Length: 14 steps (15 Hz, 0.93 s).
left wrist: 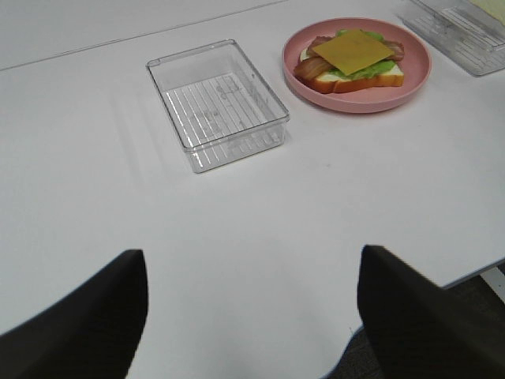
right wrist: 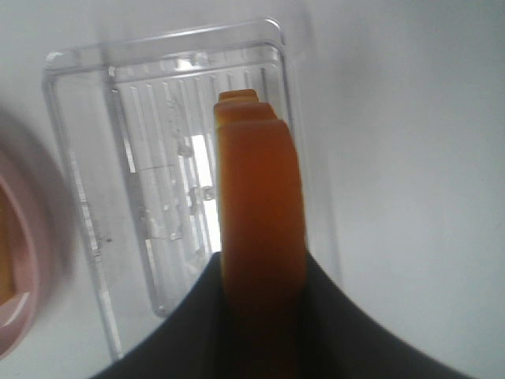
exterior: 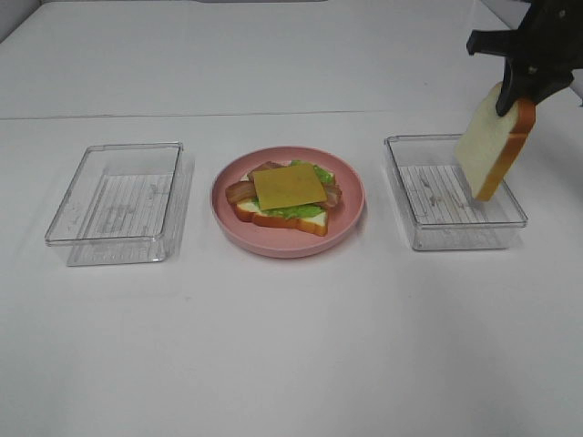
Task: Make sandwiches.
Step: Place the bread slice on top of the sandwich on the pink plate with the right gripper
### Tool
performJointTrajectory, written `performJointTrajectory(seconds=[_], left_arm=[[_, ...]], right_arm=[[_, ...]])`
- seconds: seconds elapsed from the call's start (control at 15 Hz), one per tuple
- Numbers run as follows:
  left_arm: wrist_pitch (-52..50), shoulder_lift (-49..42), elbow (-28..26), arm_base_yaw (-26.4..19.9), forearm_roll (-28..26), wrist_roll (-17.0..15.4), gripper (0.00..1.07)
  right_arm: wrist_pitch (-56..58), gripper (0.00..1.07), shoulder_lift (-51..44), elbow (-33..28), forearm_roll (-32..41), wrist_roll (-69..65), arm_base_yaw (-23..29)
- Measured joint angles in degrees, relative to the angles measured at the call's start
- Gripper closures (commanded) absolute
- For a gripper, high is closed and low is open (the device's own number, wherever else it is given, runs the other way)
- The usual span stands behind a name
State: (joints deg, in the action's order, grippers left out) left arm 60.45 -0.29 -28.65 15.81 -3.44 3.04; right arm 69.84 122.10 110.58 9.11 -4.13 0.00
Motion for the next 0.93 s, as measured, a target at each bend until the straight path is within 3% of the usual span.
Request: performJointTrajectory(seconds=[0.27, 0.47, 0.93], left_arm=[[0.00, 0.00, 0.00, 0.00, 0.00, 0.06, 0.36], [0.00, 0.00, 0.00, 0.00, 0.00, 0.06, 0.36], [0.00, 0.00, 0.00, 0.00, 0.00, 0.06, 0.36]], right_arm=[[-0.06, 1.07, -5.67, -1.78, 15.93, 4.98, 0.69], [-0.63, 1.07, -7.68, -6.99, 21.54, 6.82, 4.01], [-22.12, 1.07, -7.33, -21.43, 38.50, 7.45, 13.24]])
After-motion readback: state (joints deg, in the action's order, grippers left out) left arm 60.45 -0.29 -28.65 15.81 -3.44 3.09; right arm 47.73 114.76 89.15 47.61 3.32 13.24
